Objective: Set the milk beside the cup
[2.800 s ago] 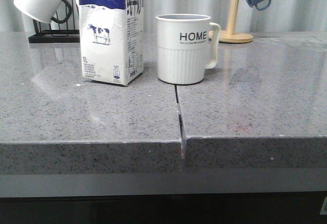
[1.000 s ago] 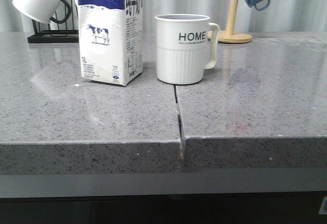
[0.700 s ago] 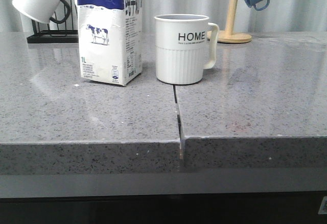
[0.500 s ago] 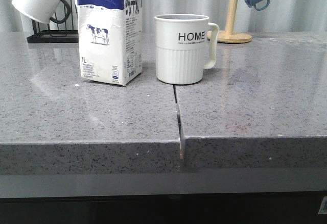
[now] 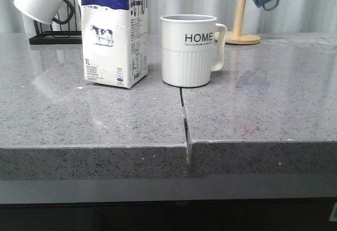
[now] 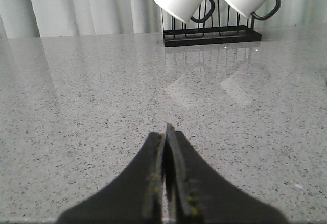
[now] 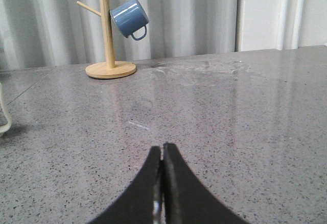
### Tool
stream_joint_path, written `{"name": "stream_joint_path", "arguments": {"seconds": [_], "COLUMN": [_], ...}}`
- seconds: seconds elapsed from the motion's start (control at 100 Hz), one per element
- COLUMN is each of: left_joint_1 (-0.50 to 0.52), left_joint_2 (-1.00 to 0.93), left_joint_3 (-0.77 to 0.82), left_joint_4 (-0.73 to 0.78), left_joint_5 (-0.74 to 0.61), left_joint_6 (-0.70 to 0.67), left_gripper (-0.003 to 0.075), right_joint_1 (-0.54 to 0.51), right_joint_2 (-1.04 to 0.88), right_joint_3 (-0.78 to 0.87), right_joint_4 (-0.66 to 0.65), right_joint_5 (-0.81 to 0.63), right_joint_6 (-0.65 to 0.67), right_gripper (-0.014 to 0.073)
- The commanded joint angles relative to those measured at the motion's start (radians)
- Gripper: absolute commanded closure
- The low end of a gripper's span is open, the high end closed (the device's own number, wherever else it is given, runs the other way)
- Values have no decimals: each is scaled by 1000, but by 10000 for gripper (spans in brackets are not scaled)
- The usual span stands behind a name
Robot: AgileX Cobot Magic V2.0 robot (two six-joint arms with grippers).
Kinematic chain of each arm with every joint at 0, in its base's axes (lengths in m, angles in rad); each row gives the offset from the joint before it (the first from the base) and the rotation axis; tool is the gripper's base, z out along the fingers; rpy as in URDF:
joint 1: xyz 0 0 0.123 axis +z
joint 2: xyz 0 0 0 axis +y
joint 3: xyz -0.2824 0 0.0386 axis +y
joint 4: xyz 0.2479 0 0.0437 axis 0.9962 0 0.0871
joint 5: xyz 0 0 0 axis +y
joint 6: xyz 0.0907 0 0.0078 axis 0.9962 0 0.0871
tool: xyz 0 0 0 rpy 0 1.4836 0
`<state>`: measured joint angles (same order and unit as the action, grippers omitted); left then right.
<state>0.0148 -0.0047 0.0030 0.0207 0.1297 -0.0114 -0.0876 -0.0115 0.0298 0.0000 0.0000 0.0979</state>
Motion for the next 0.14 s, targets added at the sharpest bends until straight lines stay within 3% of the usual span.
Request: {"name": "stream_joint_path", "arguments": {"seconds": [0.0,0.13], "left_joint_1": [-3,-3], "left_joint_2": [-33,-33], "left_joint_3": [41,41], "left_joint_4": [-7,-7], "left_joint_5": [-81,-81], "left_joint_6": [-2,-2], "left_gripper": [741,741], "right_joint_1": [-7,-7], "right_joint_2": [-19,-19], "right_joint_3": [-20,-20], "right_joint_4": [-7,-7], "right_joint_5": [-84,-84], "right_joint_6": [-3,-3], "right_gripper": [652,652]}}
